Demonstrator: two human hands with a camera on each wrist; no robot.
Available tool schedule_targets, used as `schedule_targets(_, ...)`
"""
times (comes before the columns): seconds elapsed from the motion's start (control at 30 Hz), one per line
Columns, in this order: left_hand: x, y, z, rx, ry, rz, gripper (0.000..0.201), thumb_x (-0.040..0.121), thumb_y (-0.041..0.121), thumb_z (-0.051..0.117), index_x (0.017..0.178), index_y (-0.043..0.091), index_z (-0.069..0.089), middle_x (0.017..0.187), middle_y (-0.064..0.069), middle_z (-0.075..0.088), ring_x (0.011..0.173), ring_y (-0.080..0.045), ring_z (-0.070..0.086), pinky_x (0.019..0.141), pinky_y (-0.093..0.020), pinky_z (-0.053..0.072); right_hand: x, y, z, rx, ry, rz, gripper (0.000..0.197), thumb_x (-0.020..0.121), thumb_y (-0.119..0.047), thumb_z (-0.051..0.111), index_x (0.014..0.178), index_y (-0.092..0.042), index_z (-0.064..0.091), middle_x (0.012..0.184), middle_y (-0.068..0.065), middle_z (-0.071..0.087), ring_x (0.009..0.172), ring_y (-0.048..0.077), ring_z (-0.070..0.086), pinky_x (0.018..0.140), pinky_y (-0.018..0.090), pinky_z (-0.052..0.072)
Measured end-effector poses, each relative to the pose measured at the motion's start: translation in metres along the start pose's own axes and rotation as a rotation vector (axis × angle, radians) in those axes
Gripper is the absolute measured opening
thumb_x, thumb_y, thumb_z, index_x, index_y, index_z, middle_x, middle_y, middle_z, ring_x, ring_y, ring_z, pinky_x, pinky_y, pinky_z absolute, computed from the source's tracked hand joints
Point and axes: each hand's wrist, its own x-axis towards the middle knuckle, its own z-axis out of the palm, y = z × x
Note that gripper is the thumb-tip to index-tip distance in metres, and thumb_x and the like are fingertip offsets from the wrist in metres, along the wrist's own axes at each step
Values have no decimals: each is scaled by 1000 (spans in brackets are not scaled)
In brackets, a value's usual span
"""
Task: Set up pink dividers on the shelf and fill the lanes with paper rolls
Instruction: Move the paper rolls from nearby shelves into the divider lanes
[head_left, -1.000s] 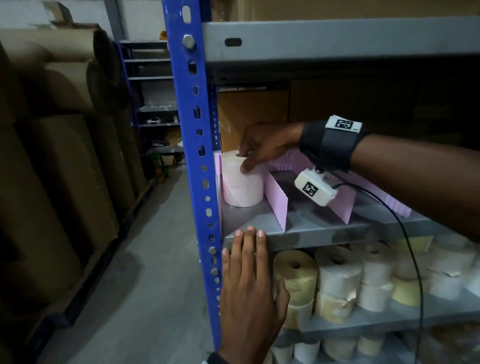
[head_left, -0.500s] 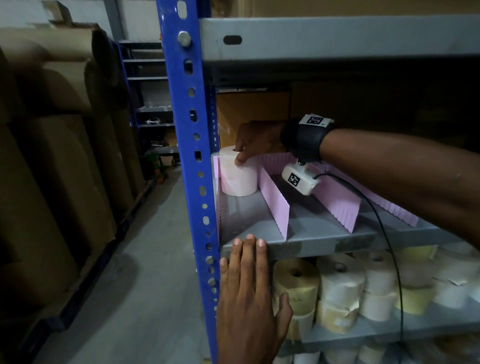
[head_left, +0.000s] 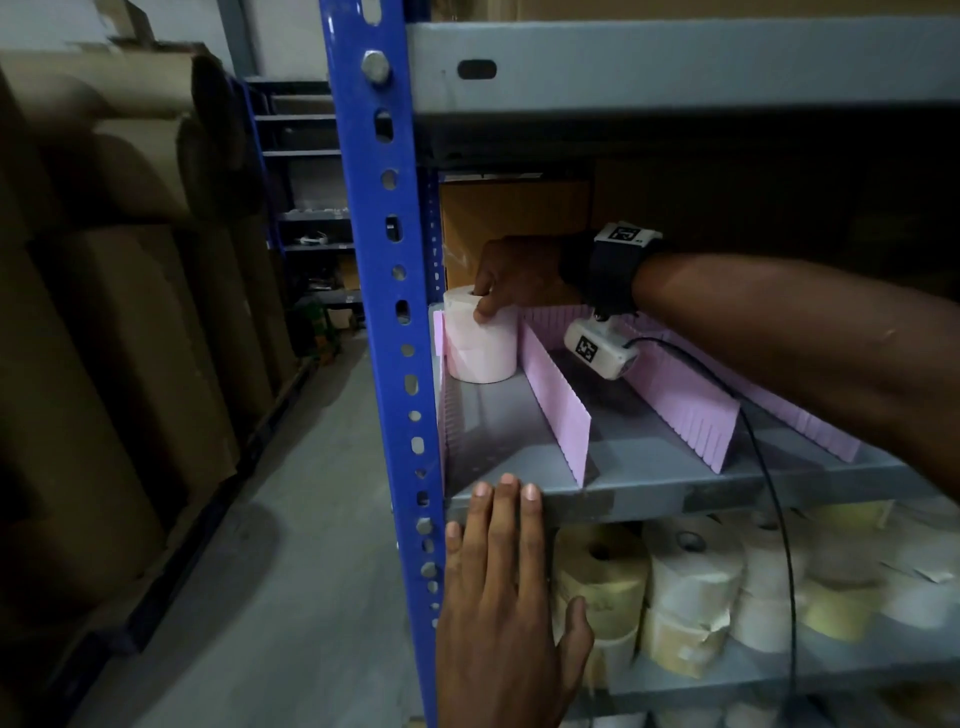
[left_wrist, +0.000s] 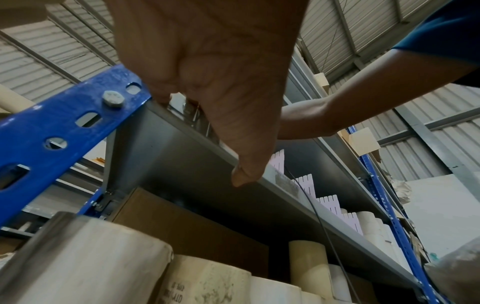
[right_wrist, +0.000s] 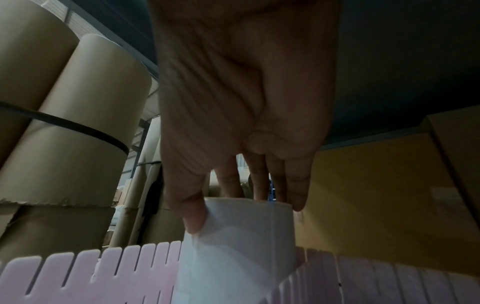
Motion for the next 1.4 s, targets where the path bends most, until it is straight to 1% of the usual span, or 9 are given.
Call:
schedule_targets(0.17,0,0,2,-10,-15,2,100,69,56,74,151,4,50,159,-16,46,147,-38,42,115,-52,31,1,-2,0,-57,-40,9,44,92,-42,62,109,-2,71,105,16,70,96,30,63,76,30,43)
schedule_targets(0.47,1,-1,-4,-66,-38,24,100,69,53,74,151,2,50,158,-17,47,147,-40,43,113,-53,34,-33,-15,-20,15,-1,50,36,93,-41,61,109,-10,71,113,9,69,103,25,62,98,42,48)
schedule_targets(0.6,-1,0,-20,-83,-96,14,100,68,50,80,150,1,51,158,-18,46,147,-39,43,112,-57,46,-79,-37,-28,-69,-29,48,39,96,-42,56,116,-11,68,118,7,66,106,24,60,96,39,48)
schedule_targets(0.77,-19,-2,-38,-245,-158,-3,89,98,46,58,165,18,7,172,0,-8,161,-22,-5,130,-46,12,-172,-68,-28,-18,124,5,42,91,-49,59,121,-20,66,121,-2,66,101,11,60,83,29,50)
schedule_targets(1.0,-82,25,-69,-573,-11,20,71,90,42,60,154,13,47,159,-9,44,146,-25,46,111,-35,47,-359,-103,24,92,374,156,43,85,-62,52,113,-32,68,114,-16,66,101,4,62,80,31,52)
schedule_targets(1.1,-102,56,-68,-630,-171,-14,67,95,42,66,156,29,40,161,4,37,136,-21,54,99,-31,52,-426,-103,52,173,319,305,40,85,-58,58,118,-36,65,115,-19,65,93,-1,63,68,14,43)
schedule_targets(1.17,-110,84,-63,-677,-310,38,70,96,48,64,157,38,30,163,12,27,135,-14,51,100,-29,50,-466,-96,66,200,306,406,40,84,-56,61,118,-35,66,116,-18,66,101,3,64,73,17,49)
schedule_targets(1.27,-111,125,-57,-710,-351,109,68,95,49,64,155,41,31,160,19,28,139,-6,46,103,-24,45,-519,-75,81,247,315,520,41,84,-55,62,118,-32,67,116,-17,66,105,2,63,83,27,55)
schedule_targets(1.4,-97,186,-46,-774,-356,188,66,92,51,65,148,51,30,147,35,25,132,5,46,101,-11,38,-578,-37,86,261,341,617,40,84,-55,62,119,-35,66,113,-21,66,88,-8,61,71,10,47)
